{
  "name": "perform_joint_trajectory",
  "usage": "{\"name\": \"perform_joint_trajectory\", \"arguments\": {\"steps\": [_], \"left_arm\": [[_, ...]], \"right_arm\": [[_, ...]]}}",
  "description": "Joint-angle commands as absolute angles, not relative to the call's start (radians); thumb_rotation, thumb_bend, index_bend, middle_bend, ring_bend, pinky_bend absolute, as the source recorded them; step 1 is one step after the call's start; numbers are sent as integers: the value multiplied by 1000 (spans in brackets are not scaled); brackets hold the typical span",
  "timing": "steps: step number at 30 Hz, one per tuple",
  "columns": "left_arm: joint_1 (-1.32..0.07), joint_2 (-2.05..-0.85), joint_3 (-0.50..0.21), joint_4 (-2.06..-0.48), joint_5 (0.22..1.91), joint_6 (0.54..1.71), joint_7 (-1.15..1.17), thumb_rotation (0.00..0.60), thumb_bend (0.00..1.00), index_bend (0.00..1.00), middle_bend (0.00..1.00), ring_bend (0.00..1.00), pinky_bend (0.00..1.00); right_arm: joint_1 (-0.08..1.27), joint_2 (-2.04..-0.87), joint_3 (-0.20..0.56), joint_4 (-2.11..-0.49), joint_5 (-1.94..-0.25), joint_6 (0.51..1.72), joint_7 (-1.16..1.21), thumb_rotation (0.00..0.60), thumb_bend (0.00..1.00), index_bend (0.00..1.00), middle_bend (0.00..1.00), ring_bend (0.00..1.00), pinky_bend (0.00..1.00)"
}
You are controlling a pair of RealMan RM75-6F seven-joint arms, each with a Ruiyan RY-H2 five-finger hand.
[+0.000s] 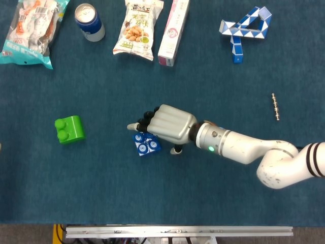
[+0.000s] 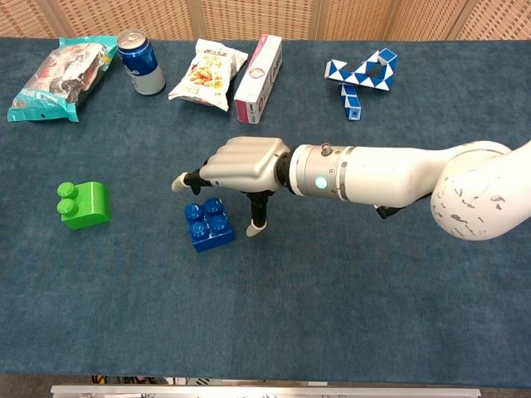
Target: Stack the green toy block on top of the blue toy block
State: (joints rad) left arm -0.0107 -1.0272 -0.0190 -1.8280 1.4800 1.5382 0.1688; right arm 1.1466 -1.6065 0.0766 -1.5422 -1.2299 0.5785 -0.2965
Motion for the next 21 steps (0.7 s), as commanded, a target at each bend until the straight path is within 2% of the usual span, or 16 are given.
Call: {"name": "perform_joint_trajectory", "arguments": {"steps": [1,21], "left_arm": [[-11,-1026,-18,-1827,1480,1536,167,600,223,327,335,314,245],[-8,-1022,-18,-1824,1487,1539,150,600,222,327,336,314,245]], "right_arm": [[1152,-1630,69,-1536,-1181,591,-346,600,0,90,241,216,356],[1204,-1766,72,-1480,-963,657,-524,600,0,90,241,216,356]]}}
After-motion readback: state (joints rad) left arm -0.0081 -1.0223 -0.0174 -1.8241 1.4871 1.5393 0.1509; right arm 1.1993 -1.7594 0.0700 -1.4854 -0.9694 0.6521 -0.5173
